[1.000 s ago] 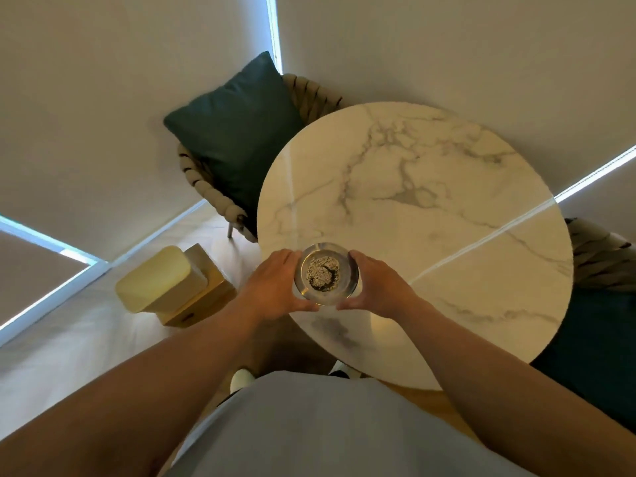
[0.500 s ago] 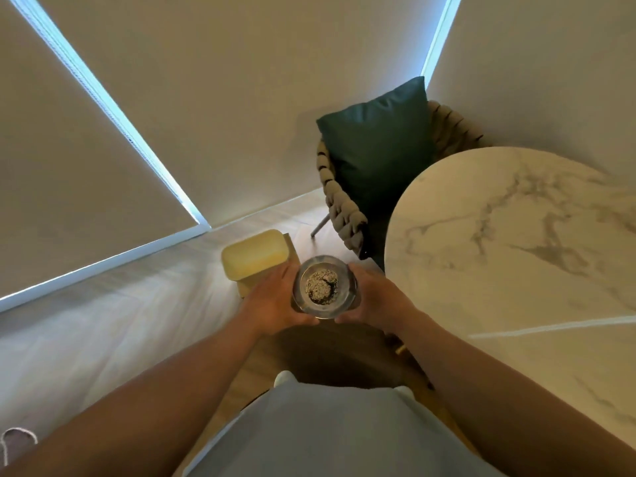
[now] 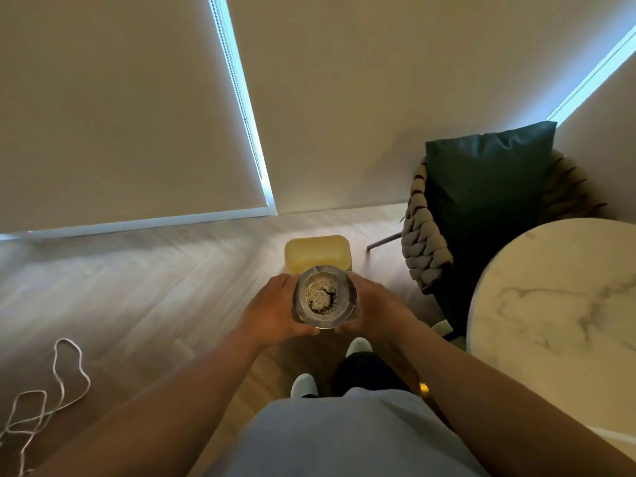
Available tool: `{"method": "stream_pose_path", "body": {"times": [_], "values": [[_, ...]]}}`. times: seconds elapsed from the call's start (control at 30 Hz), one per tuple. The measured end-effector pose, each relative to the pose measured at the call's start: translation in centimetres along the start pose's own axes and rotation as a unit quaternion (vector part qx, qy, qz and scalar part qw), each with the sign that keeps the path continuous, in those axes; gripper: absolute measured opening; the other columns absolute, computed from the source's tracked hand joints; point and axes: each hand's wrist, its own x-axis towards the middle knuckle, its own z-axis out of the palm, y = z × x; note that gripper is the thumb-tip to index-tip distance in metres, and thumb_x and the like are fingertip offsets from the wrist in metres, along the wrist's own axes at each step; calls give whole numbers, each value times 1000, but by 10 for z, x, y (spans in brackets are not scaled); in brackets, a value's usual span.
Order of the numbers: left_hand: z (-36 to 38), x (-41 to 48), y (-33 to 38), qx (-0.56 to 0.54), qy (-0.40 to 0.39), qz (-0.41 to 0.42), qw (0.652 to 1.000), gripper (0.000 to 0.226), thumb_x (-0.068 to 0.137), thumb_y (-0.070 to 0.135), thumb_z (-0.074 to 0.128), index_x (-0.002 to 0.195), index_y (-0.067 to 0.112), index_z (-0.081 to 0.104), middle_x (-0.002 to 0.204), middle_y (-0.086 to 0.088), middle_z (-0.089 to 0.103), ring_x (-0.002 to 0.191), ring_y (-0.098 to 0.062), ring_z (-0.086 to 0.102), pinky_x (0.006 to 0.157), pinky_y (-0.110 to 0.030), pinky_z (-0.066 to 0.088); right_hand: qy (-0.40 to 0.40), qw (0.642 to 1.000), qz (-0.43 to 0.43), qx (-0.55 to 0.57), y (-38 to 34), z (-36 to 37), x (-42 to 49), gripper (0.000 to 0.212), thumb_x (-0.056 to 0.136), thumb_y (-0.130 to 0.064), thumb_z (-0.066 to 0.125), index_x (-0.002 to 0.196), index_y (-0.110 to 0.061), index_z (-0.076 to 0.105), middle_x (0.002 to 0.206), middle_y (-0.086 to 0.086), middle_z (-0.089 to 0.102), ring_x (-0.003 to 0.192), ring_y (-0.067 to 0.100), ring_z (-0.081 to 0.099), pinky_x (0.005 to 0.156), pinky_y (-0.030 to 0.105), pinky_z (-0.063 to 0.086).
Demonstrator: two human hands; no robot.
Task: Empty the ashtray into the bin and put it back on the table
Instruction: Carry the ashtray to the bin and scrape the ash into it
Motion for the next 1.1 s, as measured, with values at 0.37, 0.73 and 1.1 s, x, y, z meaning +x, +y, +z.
{"method": "stream_pose_path", "body": {"times": [0.37,0.73,1.1], "values": [[7,56,-22,-27,24,-90,995,96,55,77,74,133,29,42,123,8,54,104,-8,48,86,-24,44,-107,994,-7,20,23,-22,89,90,60,-46,88,134,-31,39,126,-9,61,109,9,58,94,32,52],[51,167,-82,-44,15,-101,994,100,55,69,80,133,18,45,124,2,53,110,-15,49,93,-32,46,-129,983,58,115,94,-8,200,74,62,-54,83,124,-38,46,113,-20,62,103,3,62,87,19,52],[144,256,-206,-52,-48,-41,997,108,52,67,82,140,21,40,136,4,49,123,-16,47,100,-40,45,-24,905,292,309,194,86,296,28,90,-5,66,117,-11,69,85,10,73,69,17,73,59,29,61]]}}
